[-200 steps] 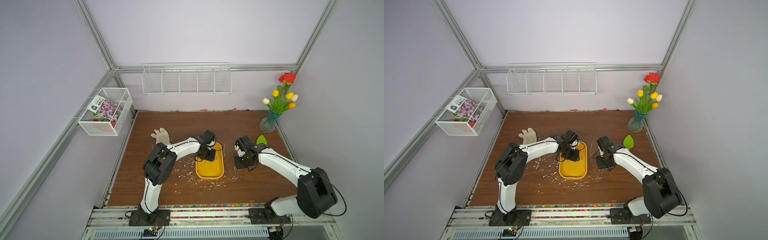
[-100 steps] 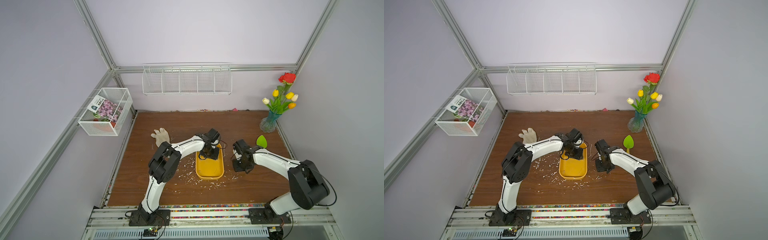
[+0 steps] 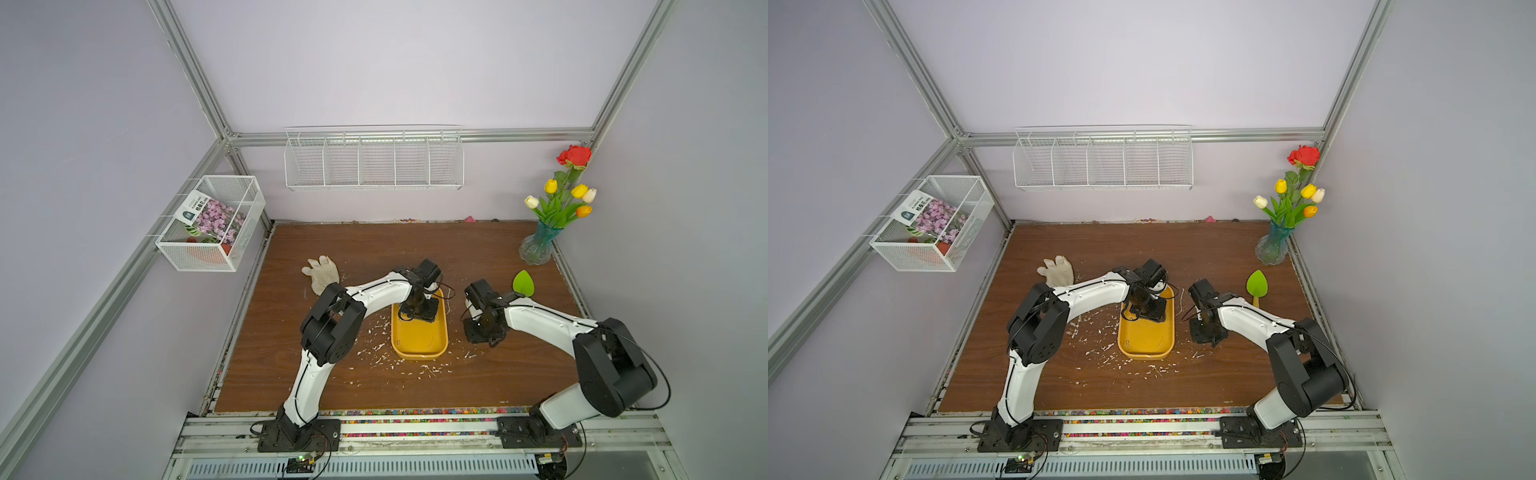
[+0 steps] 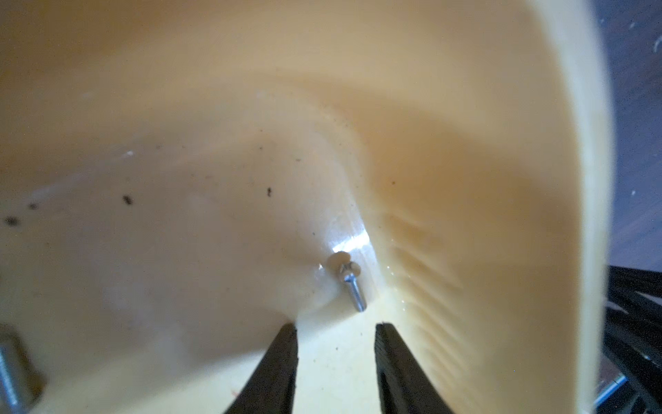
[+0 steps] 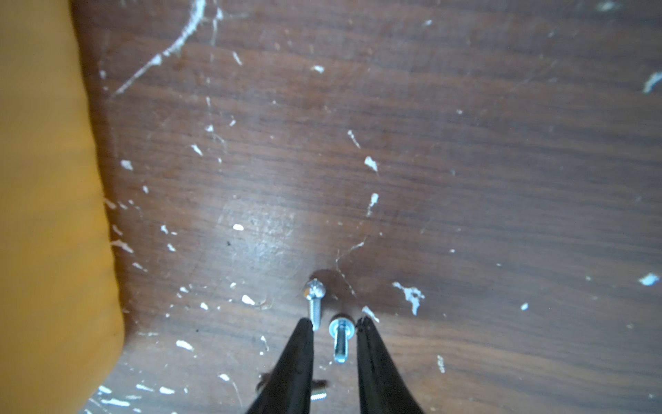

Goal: Take out the screws from the storage box
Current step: Place the screw at the center of the board.

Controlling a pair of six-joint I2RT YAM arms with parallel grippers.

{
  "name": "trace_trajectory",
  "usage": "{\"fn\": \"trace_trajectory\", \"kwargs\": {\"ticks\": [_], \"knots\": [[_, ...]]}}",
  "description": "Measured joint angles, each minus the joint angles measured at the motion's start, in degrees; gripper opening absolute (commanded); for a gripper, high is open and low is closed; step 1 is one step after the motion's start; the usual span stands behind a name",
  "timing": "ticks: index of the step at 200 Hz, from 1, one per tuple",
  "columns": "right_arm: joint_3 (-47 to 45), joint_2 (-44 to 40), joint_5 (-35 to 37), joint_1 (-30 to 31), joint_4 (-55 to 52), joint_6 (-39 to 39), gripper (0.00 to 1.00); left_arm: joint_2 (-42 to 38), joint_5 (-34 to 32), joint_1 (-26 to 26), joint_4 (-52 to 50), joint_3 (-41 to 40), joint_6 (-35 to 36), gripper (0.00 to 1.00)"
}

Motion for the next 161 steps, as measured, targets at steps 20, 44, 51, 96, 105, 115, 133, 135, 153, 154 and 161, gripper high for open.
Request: {"fn": "trace_trajectory", "kwargs": {"ticks": [20, 44, 51, 96, 105, 115, 133, 135, 153, 154, 161], "knots": [[0.0, -1.4, 0.1, 0.0, -0.1, 0.0, 0.29, 1.0, 0.0, -0.2, -0.7, 1.6, 0.0, 0.41], [0.2, -3.1, 0.4, 0.0, -0.3, 0.0, 0.29, 1.9, -0.1, -0.4, -0.7, 3.1, 0.0, 0.41], [0.3, -3.4, 0.5, 0.0, -0.6, 0.0, 0.29, 1.9, -0.1, -0.5, -0.7, 3.3, 0.0, 0.41], [0.7, -4.1, 0.5, 0.0, -1.0, 0.0, 0.29, 4.3, -2.0, -1.8, -2.8, 6.6, 0.2, 0.39], [0.7, -4.2, 0.5, 0.0, -1.2, 0.0, 0.29, 4.5, -2.6, -2.0, -3.4, 7.3, 0.2, 0.37], [0.7, -4.2, 0.5, 0.0, -1.3, 0.0, 0.29, 4.7, -3.1, -2.2, -4.1, 7.9, 0.4, 0.33], [0.8, -4.4, 0.6, 0.0, -1.6, 0.0, 0.29, 5.9, -3.9, -2.6, -5.5, 9.3, 0.6, 0.3], [0.8, -4.4, 0.6, 0.0, -1.6, 0.0, 0.29, 5.9, -3.9, -2.6, -5.6, 9.5, 0.6, 0.3], [1.1, -4.7, 0.7, 0.0, -1.7, 0.0, 0.29, 6.3, -4.5, -2.8, -6.6, 10.4, 0.6, 0.26], [1.1, -4.7, 0.7, 0.0, -1.7, 0.0, 0.29, 6.3, -4.5, -2.8, -6.7, 10.5, 0.7, 0.26], [1.2, -4.8, 0.7, 0.0, -1.7, 0.0, 0.29, 6.5, -4.7, -2.8, -6.9, 10.6, 0.8, 0.25]]}}
